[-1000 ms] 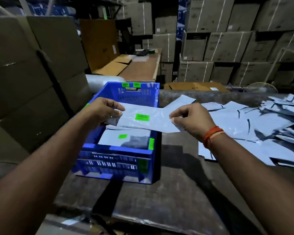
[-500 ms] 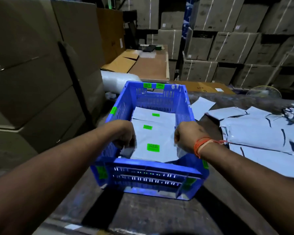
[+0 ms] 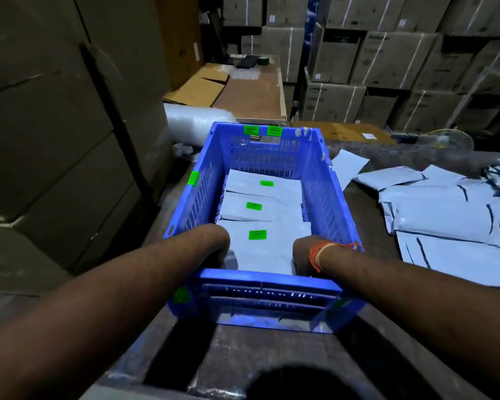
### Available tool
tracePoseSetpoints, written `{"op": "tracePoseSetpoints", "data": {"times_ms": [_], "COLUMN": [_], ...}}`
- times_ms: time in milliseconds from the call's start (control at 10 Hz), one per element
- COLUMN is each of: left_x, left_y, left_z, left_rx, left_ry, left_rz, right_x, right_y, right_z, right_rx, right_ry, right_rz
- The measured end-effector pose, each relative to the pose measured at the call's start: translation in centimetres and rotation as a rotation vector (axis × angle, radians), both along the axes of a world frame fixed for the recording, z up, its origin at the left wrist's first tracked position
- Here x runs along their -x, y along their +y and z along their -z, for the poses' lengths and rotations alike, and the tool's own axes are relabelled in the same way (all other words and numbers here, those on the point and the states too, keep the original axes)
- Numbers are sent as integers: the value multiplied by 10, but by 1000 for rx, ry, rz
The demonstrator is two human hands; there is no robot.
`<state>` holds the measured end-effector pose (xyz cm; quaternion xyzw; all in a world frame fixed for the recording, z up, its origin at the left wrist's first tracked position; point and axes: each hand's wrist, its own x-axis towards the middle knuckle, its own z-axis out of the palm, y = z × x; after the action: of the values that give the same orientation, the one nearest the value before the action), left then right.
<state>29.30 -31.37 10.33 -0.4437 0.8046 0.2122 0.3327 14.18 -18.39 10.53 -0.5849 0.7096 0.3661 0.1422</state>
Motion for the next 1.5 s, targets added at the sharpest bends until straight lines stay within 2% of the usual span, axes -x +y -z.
{"op": "tracePoseSetpoints", "data": {"times_ms": [200,300,400,500,600,700,800,900,1000,1100,1200,1300,1500], "left_x": [1,17,36,59,87,120,158,194,231,271,309,334,349], "left_y": [2,-11,-6,29,61,93,119,137,155,178,211,239,261], "left_z": [5,16,-15,-72,-94,-99,-100,-102,-99,-85,-61,-29,20], "left_rx": [-51,-91,-79,25,107,124,206,448,591,574,506,401,163], "left_ry": [-35,-184,76,471,737,794,752,636,578,511,492,474,532], "left_rz": [-123,-39,-83,-91,-66,-4,97,210,196,151,195,170,-78], "right_x": [-5,0,16,31,58,98,141,190,242,289,319,333,344], "right_y": [8,9,17,41,72,106,144,180,213,237,252,262,265], "right_z": [-15,-25,-45,-72,-88,-88,-77,-62,-43,-18,9,34,65], "right_rx": [63,220,468,738,920,1000,1028,1034,1014,959,909,845,838], "right_ry": [-157,-228,-468,-751,-848,-844,-839,-777,-706,-636,-516,-505,-618], "right_rz": [184,237,402,546,631,687,768,810,839,787,647,557,480]}}
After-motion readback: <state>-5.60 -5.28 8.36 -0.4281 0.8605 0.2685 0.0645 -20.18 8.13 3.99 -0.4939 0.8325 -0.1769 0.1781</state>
